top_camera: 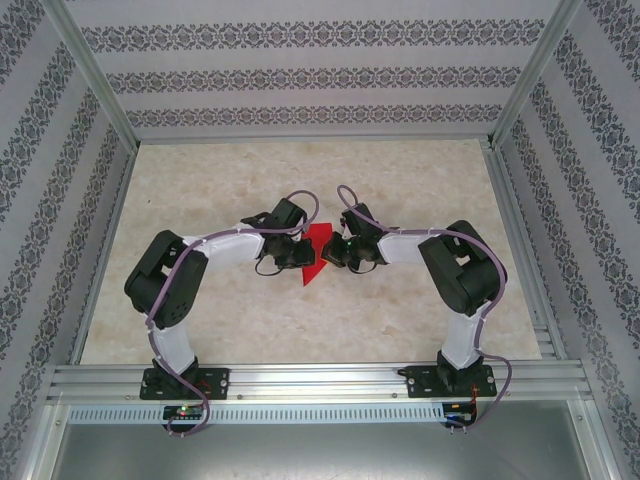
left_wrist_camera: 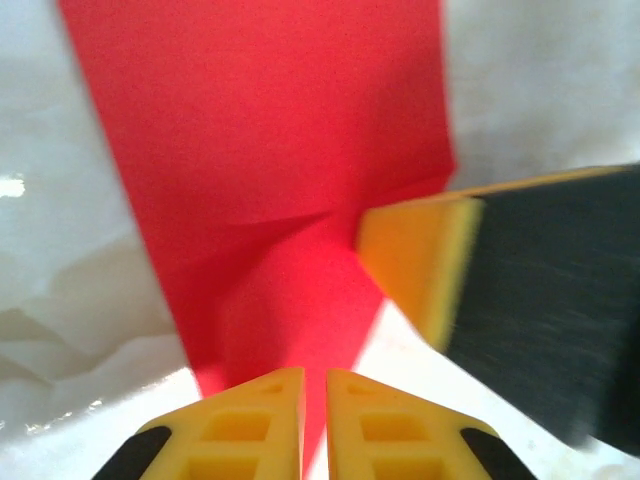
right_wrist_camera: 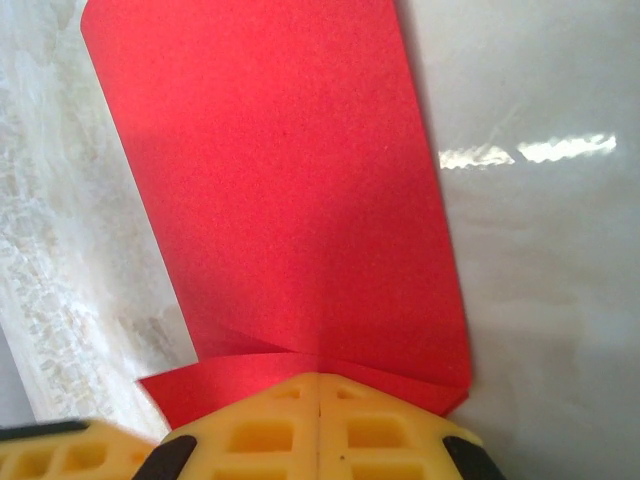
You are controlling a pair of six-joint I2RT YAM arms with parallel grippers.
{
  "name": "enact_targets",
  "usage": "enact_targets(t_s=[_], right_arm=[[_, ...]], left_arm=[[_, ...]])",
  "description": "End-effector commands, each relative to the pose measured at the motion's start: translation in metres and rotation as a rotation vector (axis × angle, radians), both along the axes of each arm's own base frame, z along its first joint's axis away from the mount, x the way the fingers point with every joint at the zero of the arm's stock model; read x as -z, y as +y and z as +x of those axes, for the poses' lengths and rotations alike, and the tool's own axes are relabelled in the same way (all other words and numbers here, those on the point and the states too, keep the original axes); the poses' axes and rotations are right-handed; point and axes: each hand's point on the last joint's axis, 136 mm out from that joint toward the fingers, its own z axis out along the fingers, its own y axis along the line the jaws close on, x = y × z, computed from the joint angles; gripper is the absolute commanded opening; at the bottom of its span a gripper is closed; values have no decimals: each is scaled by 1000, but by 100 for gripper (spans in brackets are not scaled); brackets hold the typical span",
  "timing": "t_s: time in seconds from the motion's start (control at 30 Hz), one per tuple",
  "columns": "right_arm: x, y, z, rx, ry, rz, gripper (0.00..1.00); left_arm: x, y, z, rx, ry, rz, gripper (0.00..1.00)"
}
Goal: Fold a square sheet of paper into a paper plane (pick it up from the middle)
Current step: Third fold the triangle at the center of the table.
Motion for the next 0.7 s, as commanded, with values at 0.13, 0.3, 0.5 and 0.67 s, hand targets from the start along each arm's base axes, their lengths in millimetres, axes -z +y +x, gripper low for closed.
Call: enact_targets(t_s=[0.13,0.3,0.5,0.67], right_arm=[[47,-25,-18,53,123,-125,2],[47,-24,-18,51,126,-123,2],[50,-26,-19,54,136,-129,2],[53,-28,-20,53,144,-135,2]], left_arm=[[-14,-21,-23,76,18,-63,17],[4,-14,-26,62,41,5,17],[20,-10,-32,52,85,30,18],[29,-3,-34,40,93,69,18]])
